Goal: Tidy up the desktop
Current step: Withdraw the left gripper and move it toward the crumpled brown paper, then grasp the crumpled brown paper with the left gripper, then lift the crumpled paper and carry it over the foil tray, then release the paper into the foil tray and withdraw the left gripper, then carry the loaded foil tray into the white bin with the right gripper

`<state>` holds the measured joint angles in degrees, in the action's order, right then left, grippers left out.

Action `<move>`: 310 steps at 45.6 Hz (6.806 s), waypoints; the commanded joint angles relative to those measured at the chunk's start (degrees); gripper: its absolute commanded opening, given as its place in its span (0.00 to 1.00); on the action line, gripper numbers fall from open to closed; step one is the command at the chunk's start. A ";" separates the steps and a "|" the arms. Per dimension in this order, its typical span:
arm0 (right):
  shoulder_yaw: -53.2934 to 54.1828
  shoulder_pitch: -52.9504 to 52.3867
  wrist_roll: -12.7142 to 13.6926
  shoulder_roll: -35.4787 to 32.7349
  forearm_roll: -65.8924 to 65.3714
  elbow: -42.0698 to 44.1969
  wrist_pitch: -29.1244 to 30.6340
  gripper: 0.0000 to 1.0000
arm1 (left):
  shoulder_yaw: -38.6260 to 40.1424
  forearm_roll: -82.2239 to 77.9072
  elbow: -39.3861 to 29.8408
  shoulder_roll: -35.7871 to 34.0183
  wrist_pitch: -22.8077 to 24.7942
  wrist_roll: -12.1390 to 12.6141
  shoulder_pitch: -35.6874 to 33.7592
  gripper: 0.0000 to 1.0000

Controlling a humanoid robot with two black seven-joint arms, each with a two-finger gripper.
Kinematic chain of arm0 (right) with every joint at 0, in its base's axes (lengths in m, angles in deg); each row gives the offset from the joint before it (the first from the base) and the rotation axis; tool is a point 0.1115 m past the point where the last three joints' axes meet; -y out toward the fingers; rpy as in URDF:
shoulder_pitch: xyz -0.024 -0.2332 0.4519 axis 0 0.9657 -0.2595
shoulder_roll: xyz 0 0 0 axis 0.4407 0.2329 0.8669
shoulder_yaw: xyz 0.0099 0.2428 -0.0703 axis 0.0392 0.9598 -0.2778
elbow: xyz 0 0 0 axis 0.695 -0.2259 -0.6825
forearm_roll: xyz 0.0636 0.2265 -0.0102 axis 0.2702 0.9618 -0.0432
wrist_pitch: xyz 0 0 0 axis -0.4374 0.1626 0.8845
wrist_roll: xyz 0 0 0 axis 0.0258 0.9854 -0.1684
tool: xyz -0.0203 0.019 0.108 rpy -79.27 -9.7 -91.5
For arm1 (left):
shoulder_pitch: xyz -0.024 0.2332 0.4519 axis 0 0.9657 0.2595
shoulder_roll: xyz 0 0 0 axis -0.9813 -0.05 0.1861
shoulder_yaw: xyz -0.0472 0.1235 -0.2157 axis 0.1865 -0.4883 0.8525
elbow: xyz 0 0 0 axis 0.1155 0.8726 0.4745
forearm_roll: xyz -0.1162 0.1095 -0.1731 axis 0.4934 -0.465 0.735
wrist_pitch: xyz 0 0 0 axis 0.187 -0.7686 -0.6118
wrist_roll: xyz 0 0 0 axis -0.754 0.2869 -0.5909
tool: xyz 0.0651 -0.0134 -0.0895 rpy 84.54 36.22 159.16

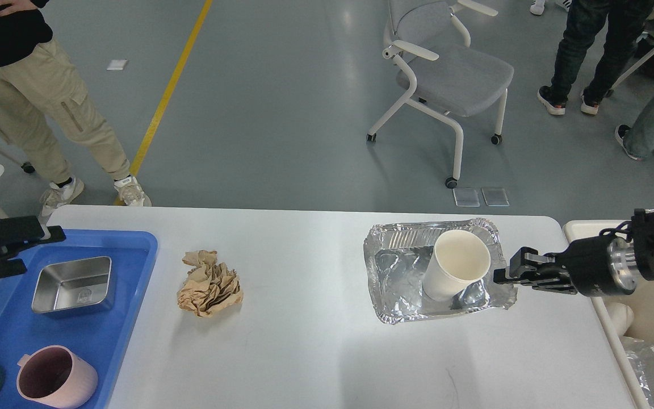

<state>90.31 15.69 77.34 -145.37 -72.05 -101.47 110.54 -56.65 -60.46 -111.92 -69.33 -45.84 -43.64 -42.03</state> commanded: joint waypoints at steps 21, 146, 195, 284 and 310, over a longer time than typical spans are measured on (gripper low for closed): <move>0.58 0.09 0.00 -0.75 -0.05 -0.10 -0.08 0.00 | -1.38 -41.75 16.40 30.65 8.77 -0.13 -7.22 0.97; 0.93 0.88 0.26 0.31 0.03 -1.59 -1.14 0.00 | -6.99 -52.13 14.21 46.82 22.48 -17.00 -44.92 0.06; 1.72 0.61 0.17 0.31 0.03 -1.68 -1.14 0.00 | -16.40 -53.98 22.73 70.73 22.48 -13.93 -51.16 0.12; 1.11 1.84 0.26 -0.48 0.03 -0.97 -1.23 0.00 | 31.39 -11.54 26.95 44.64 8.25 7.17 -13.12 0.97; 0.93 2.46 0.26 -5.14 9.60 1.22 -2.90 0.00 | 64.88 15.54 26.60 51.30 12.81 5.67 19.93 0.97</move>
<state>91.64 17.86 77.61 -148.83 -66.65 -101.31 108.51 2.13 -48.05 -85.09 -21.04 -36.88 -37.76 -27.83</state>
